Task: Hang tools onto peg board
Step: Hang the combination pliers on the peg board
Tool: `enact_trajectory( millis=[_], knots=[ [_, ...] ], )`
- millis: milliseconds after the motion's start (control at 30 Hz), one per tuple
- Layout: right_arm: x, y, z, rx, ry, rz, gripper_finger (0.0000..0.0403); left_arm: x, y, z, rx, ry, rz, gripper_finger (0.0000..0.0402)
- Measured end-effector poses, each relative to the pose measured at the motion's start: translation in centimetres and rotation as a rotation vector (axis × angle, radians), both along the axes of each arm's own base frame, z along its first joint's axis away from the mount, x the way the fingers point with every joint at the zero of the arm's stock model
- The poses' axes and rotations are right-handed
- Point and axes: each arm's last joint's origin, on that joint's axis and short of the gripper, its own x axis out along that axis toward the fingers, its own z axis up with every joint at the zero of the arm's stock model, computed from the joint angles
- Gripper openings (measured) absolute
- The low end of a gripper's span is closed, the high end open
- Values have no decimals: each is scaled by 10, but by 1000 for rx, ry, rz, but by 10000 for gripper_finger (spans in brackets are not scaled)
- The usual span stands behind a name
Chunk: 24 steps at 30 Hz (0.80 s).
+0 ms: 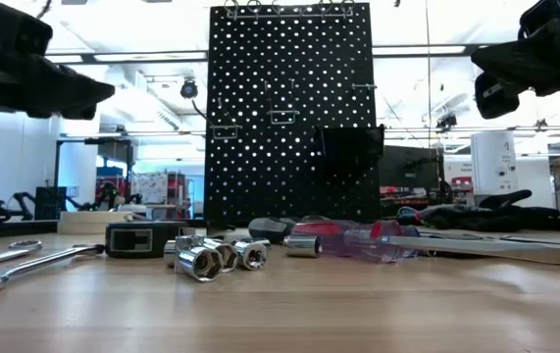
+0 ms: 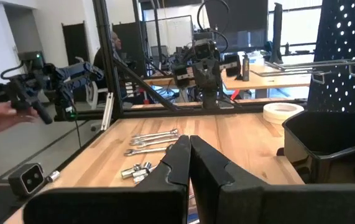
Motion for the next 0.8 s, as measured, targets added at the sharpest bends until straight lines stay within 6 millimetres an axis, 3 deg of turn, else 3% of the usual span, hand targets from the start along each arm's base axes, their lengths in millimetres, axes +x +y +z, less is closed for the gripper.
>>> enact_trajectory(
  millis=[100,300,433,600,800],
  knots=[
    [0,0,0,25,4,0,0,0,1,5,95,-43,21,0],
    [0,0,0,150,24,9,0,0,1,8,71,-76,24,0],
    [1,-1,-1,350,66,-3,0,0,1,8,105,-74,43,0],
    [4,-5,-11,486,145,-195,0,-1,1,9,77,-93,47,0],
    [8,-11,-24,467,220,-434,0,0,1,10,-171,-106,39,0]
  ],
)
